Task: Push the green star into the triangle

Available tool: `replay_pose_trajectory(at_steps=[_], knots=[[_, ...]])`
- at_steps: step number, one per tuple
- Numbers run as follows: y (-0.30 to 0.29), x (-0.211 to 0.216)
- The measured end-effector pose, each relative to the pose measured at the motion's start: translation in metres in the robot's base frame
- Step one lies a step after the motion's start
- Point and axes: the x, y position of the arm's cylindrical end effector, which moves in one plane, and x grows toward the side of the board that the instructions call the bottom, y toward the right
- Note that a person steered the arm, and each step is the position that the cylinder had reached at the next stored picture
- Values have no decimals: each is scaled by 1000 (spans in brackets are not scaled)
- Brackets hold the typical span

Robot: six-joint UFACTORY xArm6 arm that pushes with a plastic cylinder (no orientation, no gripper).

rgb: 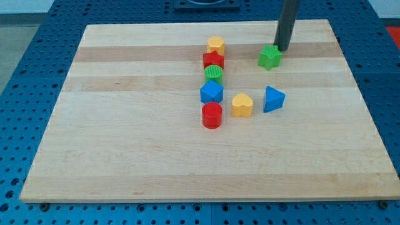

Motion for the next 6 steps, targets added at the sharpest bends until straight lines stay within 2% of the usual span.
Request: replay_pose_trajectory(at_steps=[2, 3, 4, 5, 6], knots=[[0, 33], [0, 30], [0, -34], [0, -49], [-23, -33]])
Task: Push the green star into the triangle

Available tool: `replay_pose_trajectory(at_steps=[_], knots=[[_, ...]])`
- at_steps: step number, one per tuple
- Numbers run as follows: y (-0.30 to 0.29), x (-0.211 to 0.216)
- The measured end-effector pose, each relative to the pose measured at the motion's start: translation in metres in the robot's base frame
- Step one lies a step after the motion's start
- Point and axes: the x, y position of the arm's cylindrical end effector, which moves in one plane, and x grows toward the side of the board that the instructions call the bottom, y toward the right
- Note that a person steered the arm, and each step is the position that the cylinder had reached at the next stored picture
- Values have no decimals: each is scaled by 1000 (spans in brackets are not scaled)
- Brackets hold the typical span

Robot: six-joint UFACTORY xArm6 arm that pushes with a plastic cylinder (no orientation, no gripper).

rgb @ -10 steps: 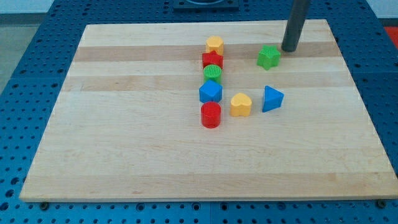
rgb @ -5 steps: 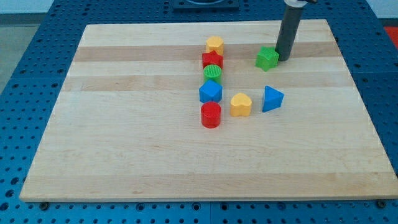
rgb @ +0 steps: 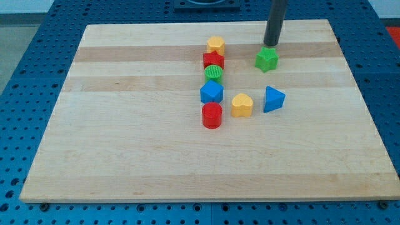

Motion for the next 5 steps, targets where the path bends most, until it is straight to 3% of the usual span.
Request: replay_pose_trajectory(at_steps=[4, 5], knots=[[-6, 38], [-6, 72]])
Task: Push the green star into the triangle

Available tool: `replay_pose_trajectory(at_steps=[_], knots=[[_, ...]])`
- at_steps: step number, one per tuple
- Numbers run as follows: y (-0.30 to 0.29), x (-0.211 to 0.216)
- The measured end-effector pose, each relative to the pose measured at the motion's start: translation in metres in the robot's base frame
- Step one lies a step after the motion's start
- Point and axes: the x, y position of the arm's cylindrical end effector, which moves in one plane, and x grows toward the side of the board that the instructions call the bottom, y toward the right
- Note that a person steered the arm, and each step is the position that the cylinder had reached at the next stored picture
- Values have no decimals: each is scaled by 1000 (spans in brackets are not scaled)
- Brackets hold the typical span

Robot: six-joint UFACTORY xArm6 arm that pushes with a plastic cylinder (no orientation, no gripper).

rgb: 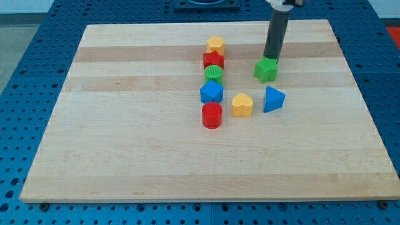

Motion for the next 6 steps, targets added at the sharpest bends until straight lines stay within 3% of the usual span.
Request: replay_pose_trajectory(at_steps=[5, 6], knots=[[-6, 47], [-9, 4]])
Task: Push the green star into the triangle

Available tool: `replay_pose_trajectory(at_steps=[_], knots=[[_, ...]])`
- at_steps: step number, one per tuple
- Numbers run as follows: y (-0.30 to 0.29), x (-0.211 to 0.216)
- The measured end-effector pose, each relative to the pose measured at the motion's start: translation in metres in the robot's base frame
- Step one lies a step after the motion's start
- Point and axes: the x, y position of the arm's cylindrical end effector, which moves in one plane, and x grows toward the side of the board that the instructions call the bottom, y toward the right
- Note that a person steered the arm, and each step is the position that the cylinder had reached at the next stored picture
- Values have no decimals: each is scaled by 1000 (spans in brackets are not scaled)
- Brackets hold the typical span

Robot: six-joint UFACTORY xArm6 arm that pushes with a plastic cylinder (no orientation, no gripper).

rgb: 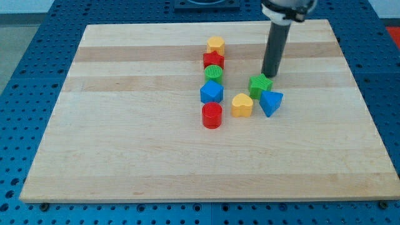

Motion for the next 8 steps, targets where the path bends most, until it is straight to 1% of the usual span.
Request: replay_pose_trajectory(at_steps=[2, 4, 6, 7, 8], knots=[[-15, -8], [-22, 7], [-22, 48], [-22, 59], [-22, 90]])
